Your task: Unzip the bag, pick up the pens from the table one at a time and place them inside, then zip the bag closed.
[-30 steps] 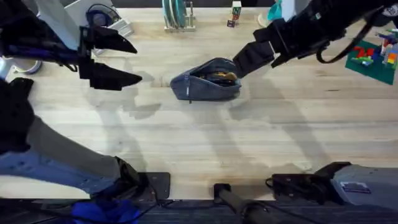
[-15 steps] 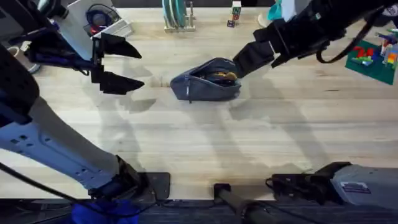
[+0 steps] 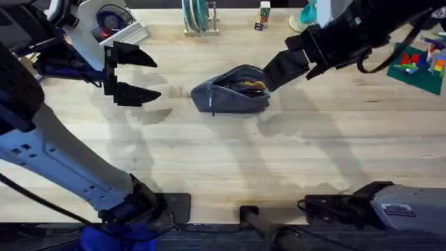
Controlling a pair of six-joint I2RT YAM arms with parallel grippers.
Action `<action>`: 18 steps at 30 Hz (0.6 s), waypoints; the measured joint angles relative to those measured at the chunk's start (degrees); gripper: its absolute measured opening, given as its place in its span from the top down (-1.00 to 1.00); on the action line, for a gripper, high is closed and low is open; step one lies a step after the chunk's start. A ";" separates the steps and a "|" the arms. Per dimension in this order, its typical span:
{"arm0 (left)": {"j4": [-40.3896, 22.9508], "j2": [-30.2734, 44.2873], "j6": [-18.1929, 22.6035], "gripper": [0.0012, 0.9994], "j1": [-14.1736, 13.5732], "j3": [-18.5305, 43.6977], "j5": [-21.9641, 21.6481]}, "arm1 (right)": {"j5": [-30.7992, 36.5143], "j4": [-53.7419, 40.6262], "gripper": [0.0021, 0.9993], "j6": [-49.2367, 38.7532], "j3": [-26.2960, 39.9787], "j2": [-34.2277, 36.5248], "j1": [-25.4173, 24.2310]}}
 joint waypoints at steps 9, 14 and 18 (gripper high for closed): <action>-0.04 -0.01 0.00 -0.99 0.00 0.00 0.14 | 0.00 0.14 -1.00 0.00 0.00 0.00 0.01; -0.04 0.00 0.00 -0.99 0.00 0.00 0.14 | 0.00 2.04 -1.00 0.84 0.00 0.00 0.04; 0.09 -0.02 0.00 -0.99 0.00 0.00 0.14 | 0.22 4.87 -1.00 5.26 0.00 0.00 1.34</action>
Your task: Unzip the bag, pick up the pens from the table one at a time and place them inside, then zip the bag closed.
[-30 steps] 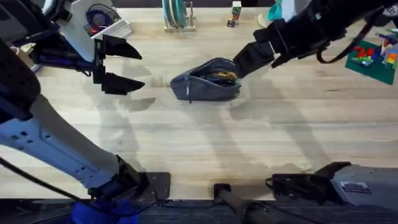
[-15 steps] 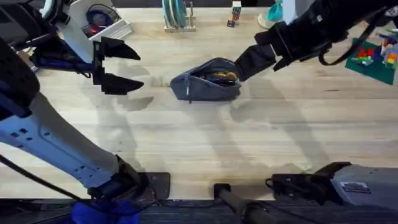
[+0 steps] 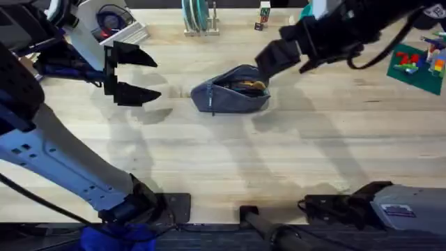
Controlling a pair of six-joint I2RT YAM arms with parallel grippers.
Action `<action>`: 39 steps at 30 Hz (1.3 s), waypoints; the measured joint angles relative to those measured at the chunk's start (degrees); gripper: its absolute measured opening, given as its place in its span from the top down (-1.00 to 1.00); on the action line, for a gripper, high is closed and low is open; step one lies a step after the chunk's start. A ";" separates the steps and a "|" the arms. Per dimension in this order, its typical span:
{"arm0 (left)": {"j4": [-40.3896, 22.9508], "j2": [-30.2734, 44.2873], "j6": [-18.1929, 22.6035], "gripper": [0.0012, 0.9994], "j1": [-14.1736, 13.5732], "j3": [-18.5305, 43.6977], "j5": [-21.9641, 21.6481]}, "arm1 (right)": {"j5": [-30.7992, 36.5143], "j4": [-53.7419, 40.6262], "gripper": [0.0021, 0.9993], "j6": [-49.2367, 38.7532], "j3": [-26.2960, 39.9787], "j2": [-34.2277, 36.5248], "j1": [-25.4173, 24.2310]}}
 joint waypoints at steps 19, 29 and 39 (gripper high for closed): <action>0.06 0.02 0.00 -0.99 0.00 0.00 0.00 | 20.56 6.69 -1.00 17.59 0.00 0.80 21.53; 0.06 0.02 0.00 -0.99 0.00 0.00 0.00 | 21.93 8.83 -0.99 23.06 0.00 7.60 24.75; 0.06 0.02 0.00 -0.99 0.00 0.00 0.12 | 22.10 12.94 -0.99 29.50 0.00 12.32 27.85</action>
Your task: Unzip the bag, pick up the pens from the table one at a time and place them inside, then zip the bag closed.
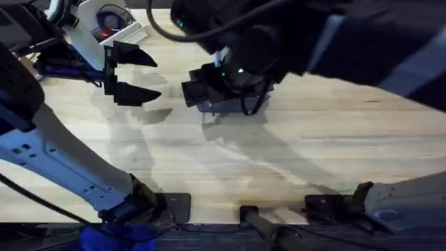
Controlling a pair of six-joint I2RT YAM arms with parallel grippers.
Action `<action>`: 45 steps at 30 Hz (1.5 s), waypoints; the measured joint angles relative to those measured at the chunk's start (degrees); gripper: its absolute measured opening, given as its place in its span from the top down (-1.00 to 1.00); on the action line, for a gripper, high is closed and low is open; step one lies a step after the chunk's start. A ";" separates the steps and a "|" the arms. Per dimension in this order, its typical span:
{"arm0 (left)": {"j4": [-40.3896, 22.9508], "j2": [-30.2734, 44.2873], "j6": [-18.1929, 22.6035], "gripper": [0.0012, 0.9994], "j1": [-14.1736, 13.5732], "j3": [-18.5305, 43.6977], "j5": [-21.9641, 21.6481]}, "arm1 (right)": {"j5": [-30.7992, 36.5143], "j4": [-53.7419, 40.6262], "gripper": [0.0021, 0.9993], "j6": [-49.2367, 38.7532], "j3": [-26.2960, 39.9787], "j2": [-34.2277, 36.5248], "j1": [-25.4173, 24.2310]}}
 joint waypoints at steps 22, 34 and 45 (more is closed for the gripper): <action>0.00 -0.01 0.00 -0.99 0.00 0.00 0.17 | -1.85 8.63 -0.99 2.94 0.00 8.87 0.07; 0.00 0.00 0.00 -0.99 0.00 0.00 0.19 | -2.12 12.82 -0.99 2.90 0.00 12.12 -0.85; 0.00 -0.01 0.00 -0.99 0.00 0.00 0.28 | 0.01 14.90 -0.98 1.60 0.00 13.60 -2.13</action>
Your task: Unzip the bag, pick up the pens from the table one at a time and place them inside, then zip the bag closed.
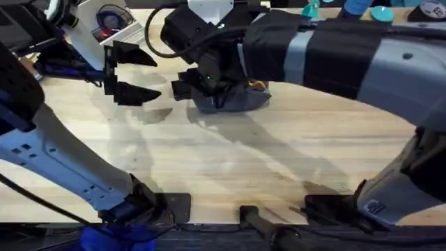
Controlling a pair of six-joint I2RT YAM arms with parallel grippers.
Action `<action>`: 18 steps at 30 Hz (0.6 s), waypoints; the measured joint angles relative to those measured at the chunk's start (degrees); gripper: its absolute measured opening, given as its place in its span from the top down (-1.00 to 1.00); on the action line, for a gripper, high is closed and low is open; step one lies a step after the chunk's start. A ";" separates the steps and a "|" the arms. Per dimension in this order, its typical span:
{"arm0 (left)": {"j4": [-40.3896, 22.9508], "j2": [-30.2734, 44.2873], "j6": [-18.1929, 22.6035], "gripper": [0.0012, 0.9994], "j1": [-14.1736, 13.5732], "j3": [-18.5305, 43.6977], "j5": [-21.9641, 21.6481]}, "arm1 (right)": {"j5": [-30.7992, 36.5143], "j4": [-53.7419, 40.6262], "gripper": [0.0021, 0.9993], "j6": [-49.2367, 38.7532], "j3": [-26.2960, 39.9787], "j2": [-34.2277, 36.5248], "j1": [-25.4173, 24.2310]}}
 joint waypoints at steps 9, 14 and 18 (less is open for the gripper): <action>0.22 0.00 0.00 -0.99 0.00 0.00 0.02 | 1.20 0.88 -0.92 -1.66 0.00 0.00 -0.11; 0.22 -0.01 0.00 -0.99 0.00 0.00 0.02 | 1.80 1.03 -0.92 -2.16 0.00 0.17 -0.11; 0.22 0.01 0.00 -0.99 0.00 0.00 0.02 | 2.38 1.20 -0.89 -2.21 0.00 1.61 -0.11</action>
